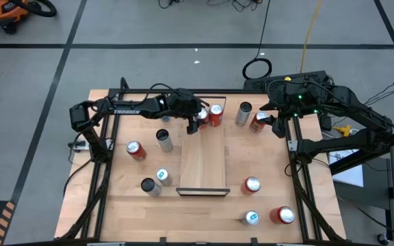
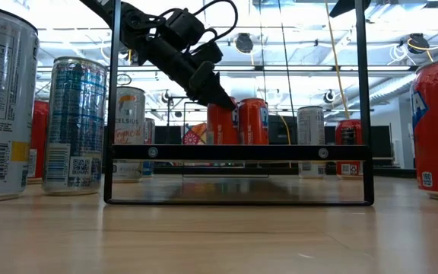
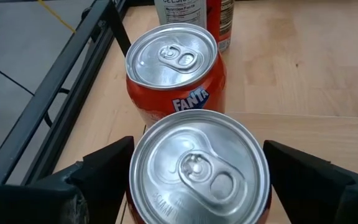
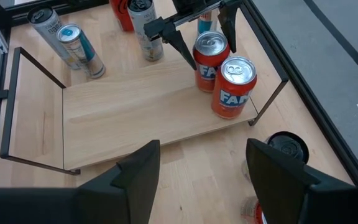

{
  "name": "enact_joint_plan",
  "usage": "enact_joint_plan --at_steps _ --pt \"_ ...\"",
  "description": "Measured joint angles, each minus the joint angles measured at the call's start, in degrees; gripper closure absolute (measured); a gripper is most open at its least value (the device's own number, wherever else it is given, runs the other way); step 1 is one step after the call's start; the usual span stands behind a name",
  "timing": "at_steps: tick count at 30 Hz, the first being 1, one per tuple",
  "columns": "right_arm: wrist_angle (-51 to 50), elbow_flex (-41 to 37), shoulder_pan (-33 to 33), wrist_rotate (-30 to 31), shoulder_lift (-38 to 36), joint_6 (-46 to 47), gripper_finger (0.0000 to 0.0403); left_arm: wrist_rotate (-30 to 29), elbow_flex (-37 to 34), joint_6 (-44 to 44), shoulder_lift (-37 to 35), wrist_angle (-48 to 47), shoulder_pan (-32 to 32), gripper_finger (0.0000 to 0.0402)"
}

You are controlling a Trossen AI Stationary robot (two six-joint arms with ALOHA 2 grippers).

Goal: Place canned beverage on shelf
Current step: Put the left orange soda can on the shelf aligned with the other orange soda can

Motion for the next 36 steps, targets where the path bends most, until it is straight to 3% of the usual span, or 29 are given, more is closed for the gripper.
enact_joint_plan --at_steps 20,31,36 --pt "0.2 0.0 0.0 -0.2 0.0 0.9 0.0190 -6.5 3.1 -0.2 -1.1 -5.0 -3.7 0.0049" --pt "0.2 0.0 0.0 -0.2 0.0 0.8 0.0190 -17.0 3.6 -0.2 -6.0 -8.3 -6.0 0.0049" --pt "0.2 0.0 0.0 -0.2 0.0 0.8 0.0190 -18.1 7.1 -7.3 -9.8 -13.8 -7.7 0.0049"
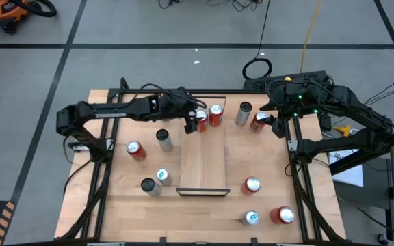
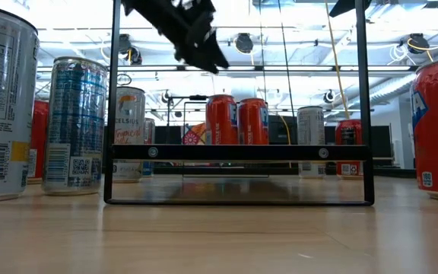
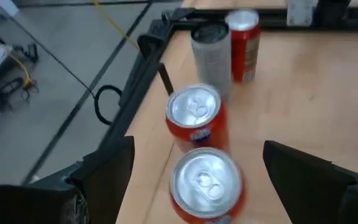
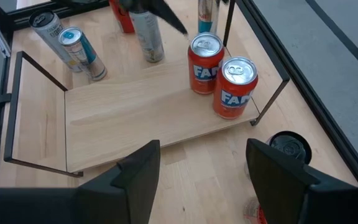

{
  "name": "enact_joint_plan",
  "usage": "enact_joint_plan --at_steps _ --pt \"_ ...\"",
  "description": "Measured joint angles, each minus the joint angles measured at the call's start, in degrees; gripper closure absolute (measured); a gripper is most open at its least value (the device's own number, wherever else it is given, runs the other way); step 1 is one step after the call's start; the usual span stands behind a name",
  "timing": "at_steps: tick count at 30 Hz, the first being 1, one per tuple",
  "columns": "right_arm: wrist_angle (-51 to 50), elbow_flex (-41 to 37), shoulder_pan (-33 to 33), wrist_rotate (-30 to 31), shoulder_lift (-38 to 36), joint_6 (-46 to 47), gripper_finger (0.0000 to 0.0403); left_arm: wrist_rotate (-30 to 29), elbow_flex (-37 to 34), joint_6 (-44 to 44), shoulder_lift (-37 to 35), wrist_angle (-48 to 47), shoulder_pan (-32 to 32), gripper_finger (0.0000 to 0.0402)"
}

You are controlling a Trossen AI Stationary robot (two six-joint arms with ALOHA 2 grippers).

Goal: Place canned beverage on shelf
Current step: Put the left orange soda can on the shelf aligned with the other orange soda can

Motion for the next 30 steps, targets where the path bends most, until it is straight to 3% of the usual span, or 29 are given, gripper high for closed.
enact_joint_plan --at_steps 10,14,21,30 --pt "0.0 0.0 0.0 0.0 0.0 -0.1 0.0190 1.5 0.2 -16.2 -3.1 -13.7 -6.0 0.0063" --pt "0.0 0.0 0.0 0.0 0.0 -0.3 0.0190 4.0 -3.1 -18.7 -3.3 -6.8 -8.8 0.0109" --pt "0.3 0.0 0.0 0.0 0.0 -0.4 0.0190 -0.4 -7.6 -21.0 -2.9 -2.5 -9.4 0.0210" --pt "2.0 0.0 0.0 0.0 0.0 -0.4 0.0190 3.2 -7.9 -15.0 2.6 -0.3 -7.5 0.0319"
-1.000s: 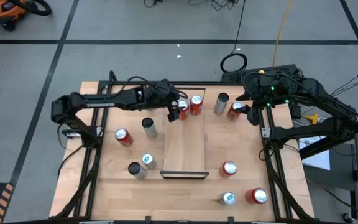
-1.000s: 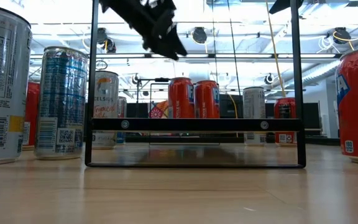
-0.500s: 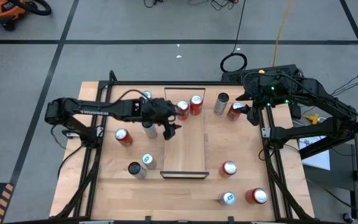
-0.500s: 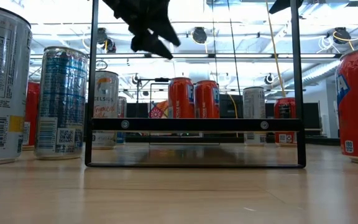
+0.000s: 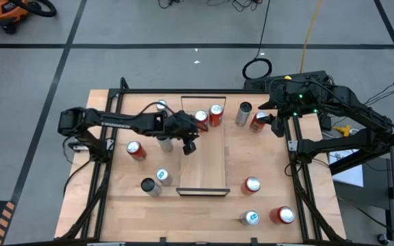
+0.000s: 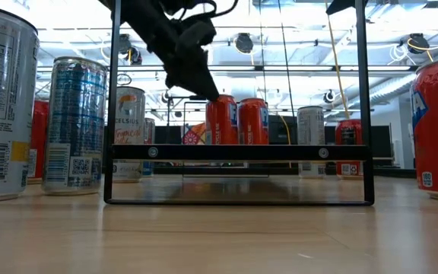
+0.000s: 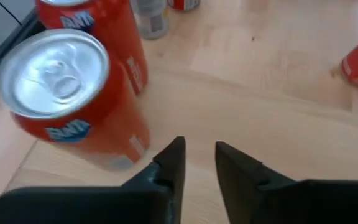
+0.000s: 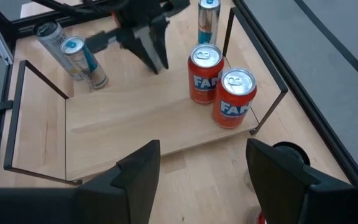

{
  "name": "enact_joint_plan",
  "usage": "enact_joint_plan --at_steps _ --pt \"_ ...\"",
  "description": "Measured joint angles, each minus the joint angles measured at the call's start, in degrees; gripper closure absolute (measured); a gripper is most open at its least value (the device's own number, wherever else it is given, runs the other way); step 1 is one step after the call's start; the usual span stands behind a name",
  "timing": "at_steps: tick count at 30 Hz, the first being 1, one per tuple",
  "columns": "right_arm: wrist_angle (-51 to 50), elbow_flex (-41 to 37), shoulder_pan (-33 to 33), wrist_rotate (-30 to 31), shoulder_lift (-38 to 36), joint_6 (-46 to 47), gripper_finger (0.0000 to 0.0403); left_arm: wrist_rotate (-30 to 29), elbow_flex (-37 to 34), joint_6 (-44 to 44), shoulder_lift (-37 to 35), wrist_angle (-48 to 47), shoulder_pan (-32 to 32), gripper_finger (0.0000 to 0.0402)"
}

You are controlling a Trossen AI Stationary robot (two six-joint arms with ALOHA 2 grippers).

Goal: Place canned beverage on shelf
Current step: Put the left orange soda can on the shelf aligned with the other orange soda can

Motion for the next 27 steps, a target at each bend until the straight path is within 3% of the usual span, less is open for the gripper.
enact_joint_plan --at_steps 10,27 --pt "0.0 0.0 0.0 0.0 0.0 0.4 0.0190 -3.8 0.0 0.8 3.8 2.9 0.4 0.0364" --pt "0.2 0.0 0.0 0.0 0.0 0.2 0.0190 -6.5 0.0 1.6 5.4 4.0 4.0 0.0366"
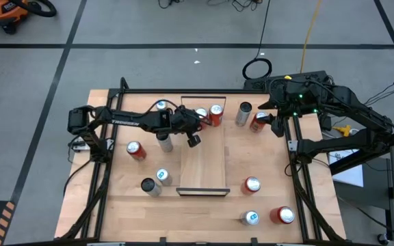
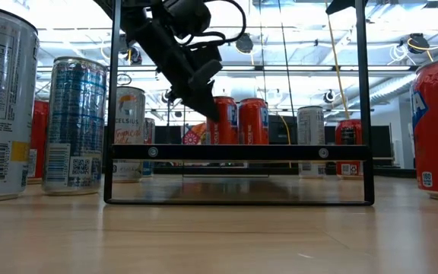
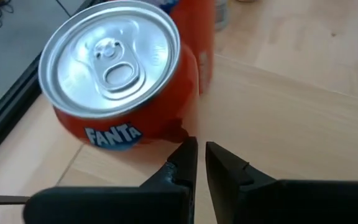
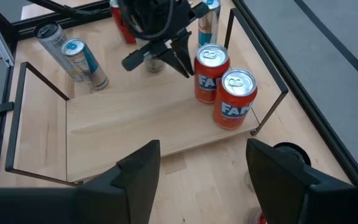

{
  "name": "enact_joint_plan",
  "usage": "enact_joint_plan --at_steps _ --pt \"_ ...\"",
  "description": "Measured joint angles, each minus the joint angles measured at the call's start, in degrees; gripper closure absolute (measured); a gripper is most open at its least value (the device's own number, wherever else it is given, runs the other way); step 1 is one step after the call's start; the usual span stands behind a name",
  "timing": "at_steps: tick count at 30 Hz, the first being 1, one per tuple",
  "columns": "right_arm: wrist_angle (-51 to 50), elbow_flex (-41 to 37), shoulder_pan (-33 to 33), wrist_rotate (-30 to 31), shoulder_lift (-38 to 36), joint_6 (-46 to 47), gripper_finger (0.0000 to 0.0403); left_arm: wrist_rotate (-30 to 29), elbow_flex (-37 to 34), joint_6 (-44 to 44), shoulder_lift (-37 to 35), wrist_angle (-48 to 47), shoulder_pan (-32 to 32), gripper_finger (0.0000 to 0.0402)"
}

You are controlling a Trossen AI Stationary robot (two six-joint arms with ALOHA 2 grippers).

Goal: Place canned beverage on shelf
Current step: Put the left orange soda can on the shelf aligned with the other orange soda can

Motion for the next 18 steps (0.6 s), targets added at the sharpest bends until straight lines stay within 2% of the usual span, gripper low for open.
enact_joint_plan --at_steps 8,13,18 --pt "0.0 0.0 0.0 0.0 0.0 0.1 0.0190 0.0 0.0 -0.1 0.0 1.2 0.7 0.0366" --pt "0.0 0.0 0.0 0.0 0.0 0.1 0.0190 2.7 0.0 -0.1 0.0 1.2 0.6 0.0366" --pt "0.0 0.0 0.0 0.0 0.0 0.1 0.0190 2.8 0.0 -0.1 0.0 1.2 0.4 0.0366"
